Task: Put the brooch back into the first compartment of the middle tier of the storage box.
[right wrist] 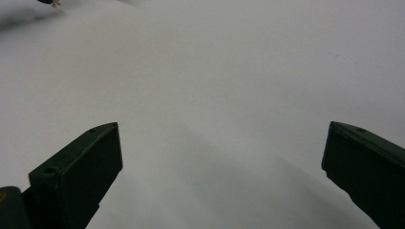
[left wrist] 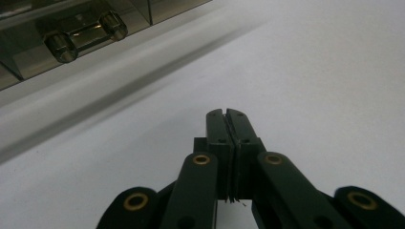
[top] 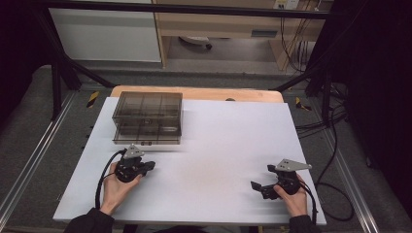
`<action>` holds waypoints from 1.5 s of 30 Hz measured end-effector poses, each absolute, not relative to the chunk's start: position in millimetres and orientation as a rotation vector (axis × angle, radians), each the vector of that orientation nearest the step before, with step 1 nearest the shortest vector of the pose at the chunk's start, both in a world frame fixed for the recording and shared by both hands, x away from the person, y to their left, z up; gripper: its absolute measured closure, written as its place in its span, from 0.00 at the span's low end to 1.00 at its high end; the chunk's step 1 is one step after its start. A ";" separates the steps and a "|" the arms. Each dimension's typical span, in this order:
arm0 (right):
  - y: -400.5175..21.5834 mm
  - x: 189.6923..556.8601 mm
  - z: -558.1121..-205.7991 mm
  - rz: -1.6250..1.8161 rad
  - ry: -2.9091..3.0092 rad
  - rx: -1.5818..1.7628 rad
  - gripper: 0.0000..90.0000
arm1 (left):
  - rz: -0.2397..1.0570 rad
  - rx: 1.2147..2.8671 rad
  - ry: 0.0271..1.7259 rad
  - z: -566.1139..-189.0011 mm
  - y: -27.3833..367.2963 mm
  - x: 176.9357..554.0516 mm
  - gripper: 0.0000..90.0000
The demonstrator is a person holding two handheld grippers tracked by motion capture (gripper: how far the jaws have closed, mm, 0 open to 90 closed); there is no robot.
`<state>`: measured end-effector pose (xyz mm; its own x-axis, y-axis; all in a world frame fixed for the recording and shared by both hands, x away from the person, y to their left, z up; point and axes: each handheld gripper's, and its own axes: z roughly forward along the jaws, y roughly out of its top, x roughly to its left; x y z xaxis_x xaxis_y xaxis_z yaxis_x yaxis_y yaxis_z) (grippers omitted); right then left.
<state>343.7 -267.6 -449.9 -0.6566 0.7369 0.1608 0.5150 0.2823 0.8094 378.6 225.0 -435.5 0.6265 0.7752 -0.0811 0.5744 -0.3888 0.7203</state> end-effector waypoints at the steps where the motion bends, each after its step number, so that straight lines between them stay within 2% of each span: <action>1: -267.6 343.7 -449.9 1.312 2.308 1.154 0.01 | 0.347 2.109 1.051 -435.1 225.3 378.3 0.98; 45: -267.2 343.5 -450.0 1.310 2.310 1.151 0.01 | 0.366 2.064 1.068 -416.8 249.3 366.9 0.98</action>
<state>343.5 -267.2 -450.0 -0.6581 0.7358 0.1595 0.5147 0.2851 0.8086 366.9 249.3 -416.8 0.6074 0.7894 -0.0895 0.5685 -0.3533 0.7429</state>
